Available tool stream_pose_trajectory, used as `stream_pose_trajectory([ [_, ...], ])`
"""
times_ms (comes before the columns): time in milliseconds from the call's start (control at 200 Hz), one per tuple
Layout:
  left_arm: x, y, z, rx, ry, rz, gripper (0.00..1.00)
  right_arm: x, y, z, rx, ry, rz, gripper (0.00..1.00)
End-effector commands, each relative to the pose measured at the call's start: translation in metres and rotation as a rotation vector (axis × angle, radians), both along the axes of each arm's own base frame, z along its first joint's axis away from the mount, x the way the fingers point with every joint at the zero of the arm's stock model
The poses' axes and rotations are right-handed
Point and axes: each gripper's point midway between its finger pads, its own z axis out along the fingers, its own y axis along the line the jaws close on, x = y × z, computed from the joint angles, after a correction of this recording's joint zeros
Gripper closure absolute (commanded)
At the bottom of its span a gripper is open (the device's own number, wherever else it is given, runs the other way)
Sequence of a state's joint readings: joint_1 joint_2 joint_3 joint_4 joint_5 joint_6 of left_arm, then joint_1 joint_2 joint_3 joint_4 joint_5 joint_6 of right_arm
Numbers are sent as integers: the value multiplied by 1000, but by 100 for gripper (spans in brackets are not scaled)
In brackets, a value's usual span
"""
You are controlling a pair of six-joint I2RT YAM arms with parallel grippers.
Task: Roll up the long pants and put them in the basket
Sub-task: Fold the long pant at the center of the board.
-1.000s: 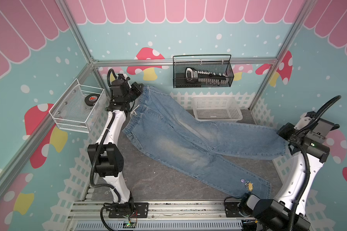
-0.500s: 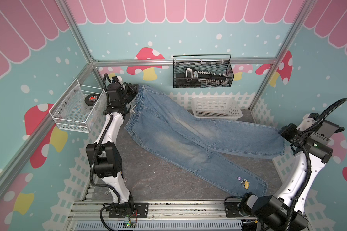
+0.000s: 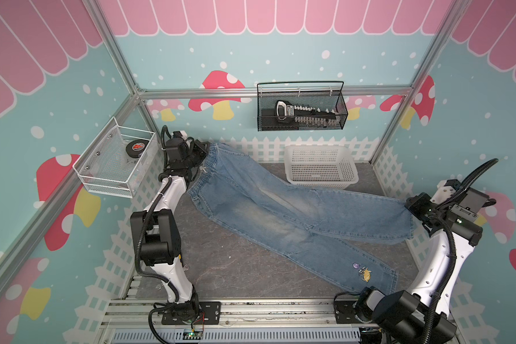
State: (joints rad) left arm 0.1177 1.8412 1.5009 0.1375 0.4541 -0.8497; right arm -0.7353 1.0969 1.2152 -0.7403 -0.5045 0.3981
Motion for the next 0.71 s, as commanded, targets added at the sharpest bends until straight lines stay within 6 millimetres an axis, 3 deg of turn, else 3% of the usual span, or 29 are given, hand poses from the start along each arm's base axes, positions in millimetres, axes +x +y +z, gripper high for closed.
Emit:
stream_pose_trajectory([
  [0, -20, 4, 50, -1, -135, 3, 100, -1, 9, 4, 24, -52, 23, 100],
  [95, -31, 4, 51, -5, -143, 0, 100, -4, 17, 5, 47, -70, 39, 100],
  [195, -45, 3, 63, 7, -163, -1, 100, -10, 24, 22, 19, -100, 45, 100],
  [415, -69, -1, 120, 31, -268, -5, 100, -15, 35, 76, -28, -183, 76, 100],
  [575, -61, -2, 147, 26, -312, -14, 100, -10, 27, 94, -64, -204, 57, 100],
  [700, -39, -4, 155, -31, -343, -35, 100, 1, 11, 86, -69, -173, 42, 100],
])
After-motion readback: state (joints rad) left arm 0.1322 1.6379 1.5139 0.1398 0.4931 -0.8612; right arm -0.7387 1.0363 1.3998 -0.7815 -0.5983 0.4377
